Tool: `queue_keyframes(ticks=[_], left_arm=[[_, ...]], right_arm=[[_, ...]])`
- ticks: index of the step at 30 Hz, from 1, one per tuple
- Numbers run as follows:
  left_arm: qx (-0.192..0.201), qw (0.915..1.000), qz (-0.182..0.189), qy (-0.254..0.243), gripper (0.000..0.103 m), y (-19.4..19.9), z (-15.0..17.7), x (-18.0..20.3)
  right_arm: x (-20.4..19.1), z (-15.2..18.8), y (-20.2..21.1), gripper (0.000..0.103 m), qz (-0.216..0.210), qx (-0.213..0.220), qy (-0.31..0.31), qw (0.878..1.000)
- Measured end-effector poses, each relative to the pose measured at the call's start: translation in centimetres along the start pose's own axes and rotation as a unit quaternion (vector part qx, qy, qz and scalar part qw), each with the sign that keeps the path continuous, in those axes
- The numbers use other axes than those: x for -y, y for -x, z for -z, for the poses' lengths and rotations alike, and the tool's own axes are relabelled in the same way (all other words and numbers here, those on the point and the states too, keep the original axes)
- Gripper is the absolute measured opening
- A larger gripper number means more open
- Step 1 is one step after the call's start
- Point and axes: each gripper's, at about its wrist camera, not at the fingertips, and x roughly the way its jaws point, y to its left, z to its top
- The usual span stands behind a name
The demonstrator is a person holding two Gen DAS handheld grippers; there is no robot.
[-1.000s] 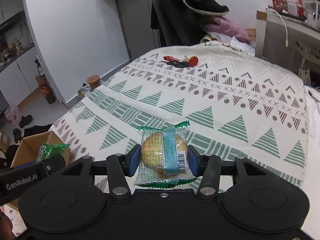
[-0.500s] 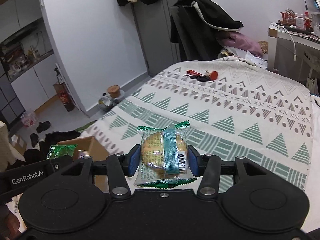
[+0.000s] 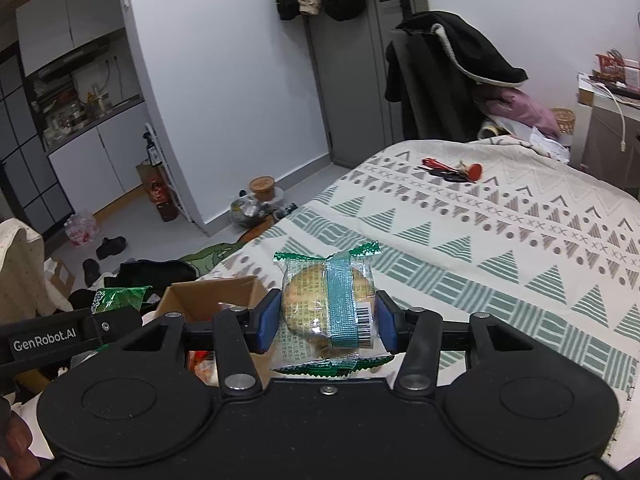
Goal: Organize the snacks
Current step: 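Carry both snacks over the cardboard box and open both tools to drop them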
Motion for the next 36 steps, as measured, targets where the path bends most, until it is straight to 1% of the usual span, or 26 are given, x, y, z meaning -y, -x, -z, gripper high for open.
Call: queue_keyframes(ticks=[12, 22, 28, 32, 36], left_arm=[[-0.006, 0.9988, -0.013, 0.047, 0.044, -0.6, -1.0, -5.7], [-0.03, 0.9972, -0.017, 0.066, 0.044, -2.9, -0.7, -7.8], [-0.053, 0.9952, -0.018, 0.081, 0.044, -5.3, -0.4, -8.6], [-0.061, 0.9933, -0.018, 0.096, 0.045, -6.4, -0.3, -9.2], [-0.065, 0.9923, -0.015, 0.105, 0.053, -6.9, -0.6, -9.7]], right_arm=[[-4.9, 0.3, -1.5, 0.048, -0.025, -0.006, 0.018, 1.0], [-7.7, 0.8, -3.9, 0.048, -0.041, -0.022, 0.023, 0.999], [-8.2, 1.1, -5.4, 0.048, -0.04, -0.039, 0.029, 0.998], [-8.5, 1.4, -6.4, 0.048, -0.039, -0.049, 0.031, 0.998], [-9.0, 1.6, -7.3, 0.048, -0.042, -0.058, 0.033, 0.997]])
